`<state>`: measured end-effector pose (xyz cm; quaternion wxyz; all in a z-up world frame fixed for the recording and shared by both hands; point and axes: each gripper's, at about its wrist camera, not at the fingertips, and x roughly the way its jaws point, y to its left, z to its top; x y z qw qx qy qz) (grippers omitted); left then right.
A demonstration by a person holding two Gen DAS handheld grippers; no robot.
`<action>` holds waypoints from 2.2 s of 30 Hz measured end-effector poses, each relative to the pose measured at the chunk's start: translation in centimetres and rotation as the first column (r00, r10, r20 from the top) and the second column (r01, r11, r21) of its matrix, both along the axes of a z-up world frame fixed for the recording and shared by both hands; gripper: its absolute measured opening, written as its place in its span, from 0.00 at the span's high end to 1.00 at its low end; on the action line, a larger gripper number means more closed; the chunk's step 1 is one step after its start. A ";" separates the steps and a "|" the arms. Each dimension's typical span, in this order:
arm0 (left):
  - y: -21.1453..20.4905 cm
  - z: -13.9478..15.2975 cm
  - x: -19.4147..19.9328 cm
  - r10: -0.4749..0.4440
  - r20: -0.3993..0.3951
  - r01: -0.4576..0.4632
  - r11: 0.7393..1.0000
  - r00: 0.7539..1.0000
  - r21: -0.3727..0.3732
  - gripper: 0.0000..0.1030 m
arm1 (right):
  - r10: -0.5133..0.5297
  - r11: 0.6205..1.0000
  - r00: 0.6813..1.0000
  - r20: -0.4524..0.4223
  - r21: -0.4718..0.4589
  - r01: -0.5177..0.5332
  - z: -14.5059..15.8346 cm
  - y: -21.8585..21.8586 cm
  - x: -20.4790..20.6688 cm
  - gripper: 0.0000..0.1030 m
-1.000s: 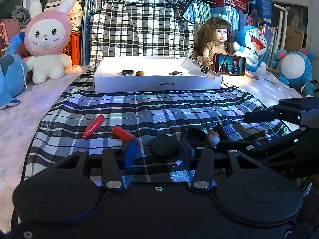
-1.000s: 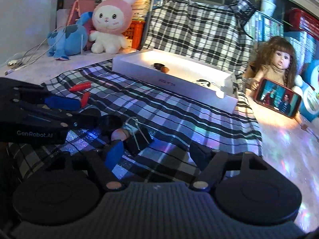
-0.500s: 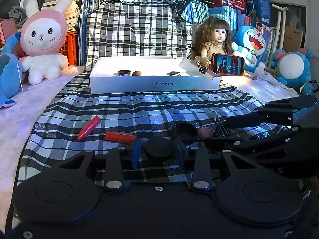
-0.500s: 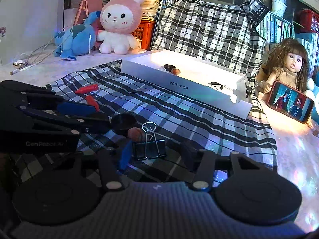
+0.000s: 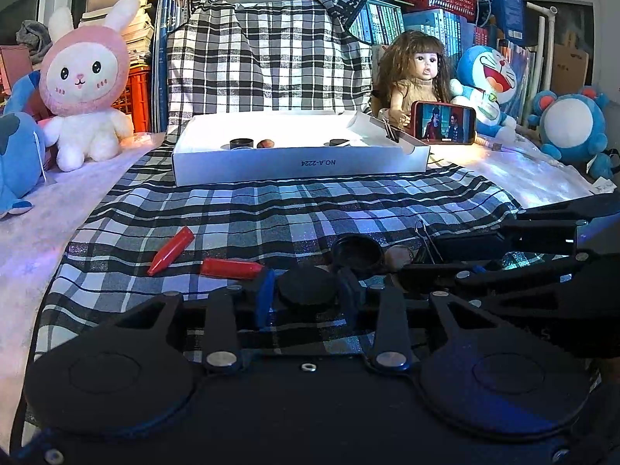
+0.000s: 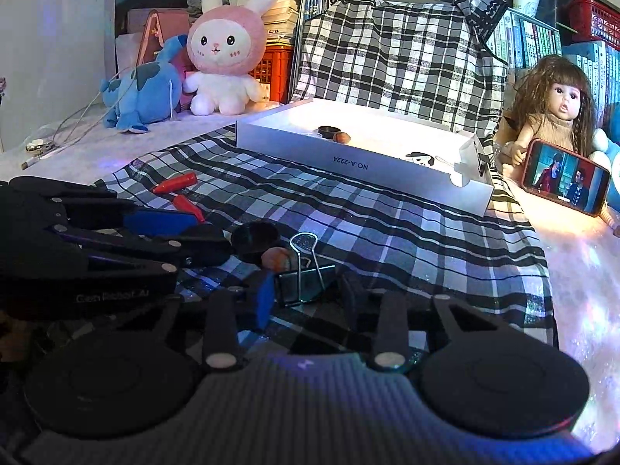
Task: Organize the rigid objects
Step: 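Grasp another black round cap with the left tool while the right tool grasps the black binder clip, then carry the black cap with the left tool while the right tool carries the binder clip to the tray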
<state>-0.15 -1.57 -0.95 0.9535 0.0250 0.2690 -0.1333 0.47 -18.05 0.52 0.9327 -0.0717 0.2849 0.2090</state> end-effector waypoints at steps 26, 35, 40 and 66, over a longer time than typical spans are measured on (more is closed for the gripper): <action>0.3 1.9 0.9 0.038 0.019 -0.038 0.999 0.999 -0.027 0.71 | -0.187 0.980 0.982 0.012 0.067 0.186 1.5 -2.4 0.7 0.62; 0.0 3.3 2.8 0.050 0.025 -0.050 0.998 0.998 -0.031 0.71 | -0.246 0.964 0.969 0.024 0.107 0.242 2.6 -3.0 2.6 0.62; -0.3 4.4 4.5 0.053 0.038 -0.052 0.998 0.998 -0.028 0.71 | -0.266 0.956 0.964 0.024 0.137 0.260 3.6 -3.2 4.2 0.62; 0.4 5.6 22.3 0.057 -0.176 -0.063 0.998 0.983 -0.032 0.71 | -0.283 0.928 0.906 -0.315 0.149 0.341 4.5 -4.3 19.9 0.62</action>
